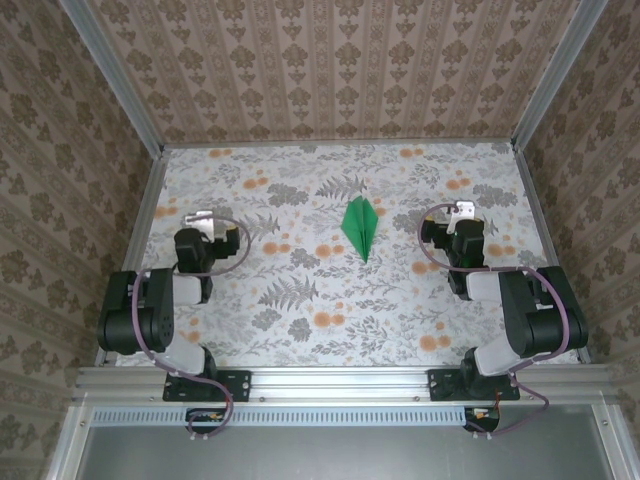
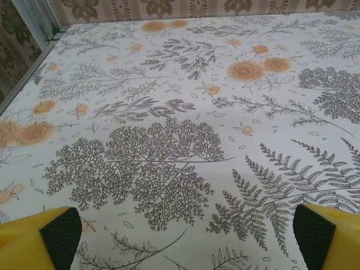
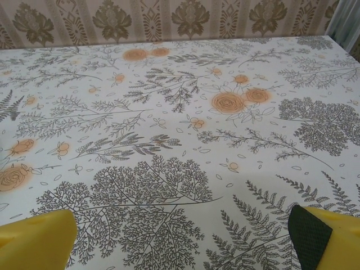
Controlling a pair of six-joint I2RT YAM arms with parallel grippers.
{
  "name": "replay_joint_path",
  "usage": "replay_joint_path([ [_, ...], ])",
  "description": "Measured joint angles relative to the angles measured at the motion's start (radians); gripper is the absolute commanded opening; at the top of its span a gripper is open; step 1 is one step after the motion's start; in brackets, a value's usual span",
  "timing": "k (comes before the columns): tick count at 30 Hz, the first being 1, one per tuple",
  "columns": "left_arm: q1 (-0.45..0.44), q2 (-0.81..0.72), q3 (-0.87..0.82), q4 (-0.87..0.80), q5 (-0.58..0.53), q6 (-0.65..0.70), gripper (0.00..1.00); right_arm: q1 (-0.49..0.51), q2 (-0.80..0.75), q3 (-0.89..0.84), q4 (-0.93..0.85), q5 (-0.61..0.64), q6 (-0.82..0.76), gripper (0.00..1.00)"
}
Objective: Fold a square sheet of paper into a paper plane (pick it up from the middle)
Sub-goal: Reset both arms
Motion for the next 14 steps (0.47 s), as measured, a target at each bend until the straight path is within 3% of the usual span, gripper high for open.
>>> replay_joint_path([
  [14,-0.006,0.000,0.011,-0.006,-0.020,0.026,1.00,0.000,0.002,-0.001,0.006,-0.006,-0.003,1.00],
])
